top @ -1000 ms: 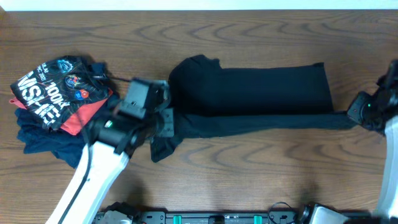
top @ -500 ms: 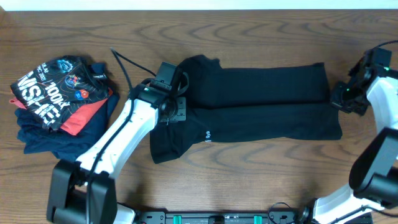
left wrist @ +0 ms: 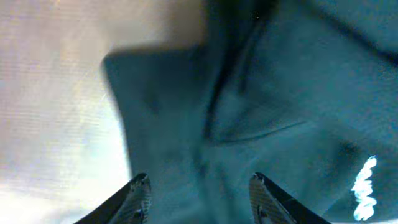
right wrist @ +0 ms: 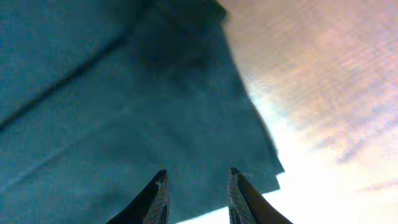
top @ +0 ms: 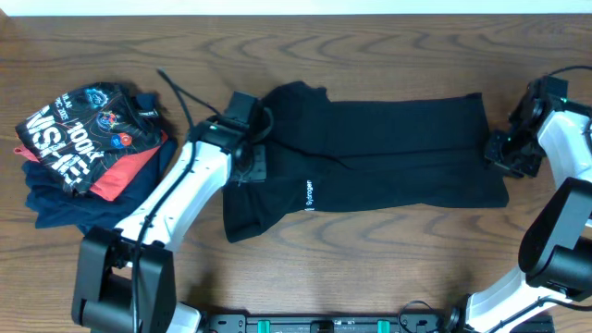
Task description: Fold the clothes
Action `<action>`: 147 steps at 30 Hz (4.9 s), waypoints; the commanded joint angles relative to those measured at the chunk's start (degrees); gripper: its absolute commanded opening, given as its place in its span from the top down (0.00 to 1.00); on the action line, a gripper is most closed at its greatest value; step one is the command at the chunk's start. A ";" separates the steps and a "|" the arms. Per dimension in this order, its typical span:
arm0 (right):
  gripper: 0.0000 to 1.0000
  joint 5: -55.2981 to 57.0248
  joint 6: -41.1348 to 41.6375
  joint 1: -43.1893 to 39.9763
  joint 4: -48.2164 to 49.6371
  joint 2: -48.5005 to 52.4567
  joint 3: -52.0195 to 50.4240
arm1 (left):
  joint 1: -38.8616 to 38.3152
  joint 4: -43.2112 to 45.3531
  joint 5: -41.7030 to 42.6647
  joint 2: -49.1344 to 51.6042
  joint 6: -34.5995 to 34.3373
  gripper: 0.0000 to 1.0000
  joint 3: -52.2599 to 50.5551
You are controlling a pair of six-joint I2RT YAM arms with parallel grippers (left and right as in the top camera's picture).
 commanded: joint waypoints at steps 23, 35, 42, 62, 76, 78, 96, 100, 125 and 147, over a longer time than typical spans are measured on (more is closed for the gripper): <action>0.70 9.81 6.99 -1.64 4.55 -0.15 -17.16 | 0.63 7.93 0.13 -1.22 -4.26 0.42 -19.08; 0.81 12.31 14.01 -4.94 -3.17 -0.39 -17.40 | 0.68 0.13 0.13 -1.53 -3.45 0.42 -19.43; 0.77 2.21 9.14 -4.76 -3.67 -6.91 -10.86 | 0.70 -4.33 -0.26 -6.40 5.68 0.30 -4.46; 0.43 -14.93 -3.89 -4.63 -3.89 -20.70 -4.52 | 6.99 24.65 20.68 23.41 12.15 0.24 16.44; 0.48 -14.91 -3.89 -4.37 -3.04 -20.68 -4.52 | 6.78 26.36 20.85 27.23 12.17 0.49 17.11; 0.48 -14.91 -3.87 -4.37 -3.15 -20.68 -4.52 | 6.69 26.27 20.85 27.26 12.17 0.49 17.09; 0.55 -13.68 -5.07 -3.58 0.81 -17.84 -4.57 | 6.69 27.17 28.98 25.24 9.57 0.94 17.27; 0.50 -7.52 -5.25 -1.55 5.90 -14.43 -4.52 | 6.69 22.84 31.52 21.55 8.98 0.94 17.27; 0.35 1.18 0.68 6.60 43.58 10.71 -4.35 | 6.62 10.91 31.28 15.56 8.98 0.94 16.44; 0.99 2.21 2.82 4.63 35.17 6.73 -3.37 | 6.64 8.63 31.32 15.08 8.96 0.94 16.44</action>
